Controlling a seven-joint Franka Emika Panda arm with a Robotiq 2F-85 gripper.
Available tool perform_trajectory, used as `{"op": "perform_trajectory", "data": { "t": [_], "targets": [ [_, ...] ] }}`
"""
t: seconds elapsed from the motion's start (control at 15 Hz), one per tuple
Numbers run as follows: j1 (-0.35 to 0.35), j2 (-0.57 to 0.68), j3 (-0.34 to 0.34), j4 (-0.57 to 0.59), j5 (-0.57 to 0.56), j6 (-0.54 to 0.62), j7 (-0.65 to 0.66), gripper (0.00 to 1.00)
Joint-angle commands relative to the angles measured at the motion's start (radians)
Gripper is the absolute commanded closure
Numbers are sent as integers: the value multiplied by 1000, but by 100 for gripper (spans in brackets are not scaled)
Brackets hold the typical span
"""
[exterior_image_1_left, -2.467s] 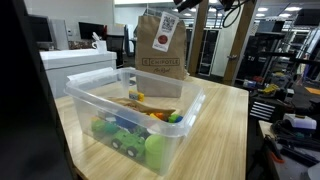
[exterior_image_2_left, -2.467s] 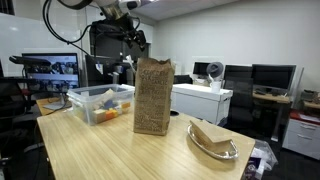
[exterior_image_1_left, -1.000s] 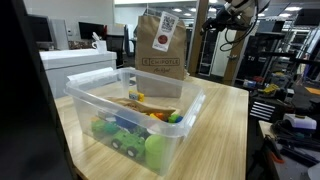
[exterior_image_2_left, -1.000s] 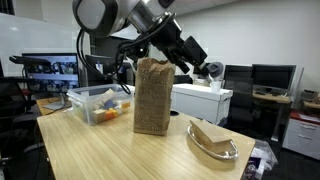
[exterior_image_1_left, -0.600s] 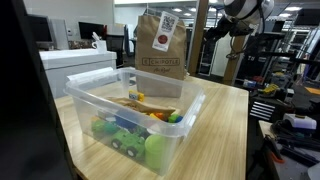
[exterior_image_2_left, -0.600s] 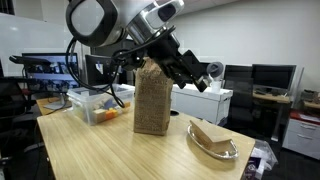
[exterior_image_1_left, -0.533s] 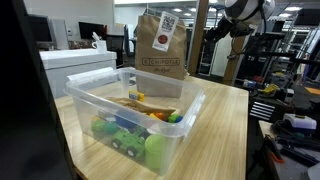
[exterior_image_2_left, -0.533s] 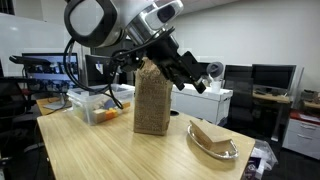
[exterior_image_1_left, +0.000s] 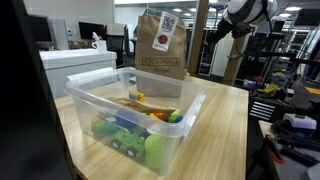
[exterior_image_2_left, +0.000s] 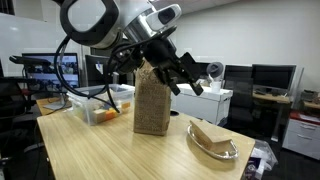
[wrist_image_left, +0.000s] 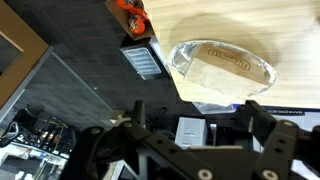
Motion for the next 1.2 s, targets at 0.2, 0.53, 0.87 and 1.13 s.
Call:
{"op": "perform_trajectory", "data": {
  "t": [0.2,0.53,0.87,1.13],
  "targets": [
    [8,-104,12,-42,-135,-165,-99,0],
    [58,-113,-46,-55,-192,-242,-285,0],
    [35,40,-59,-10,-436,-145,-241,0],
    [51,38,-59,-19,-409,-173,-251,0]
  ]
}}
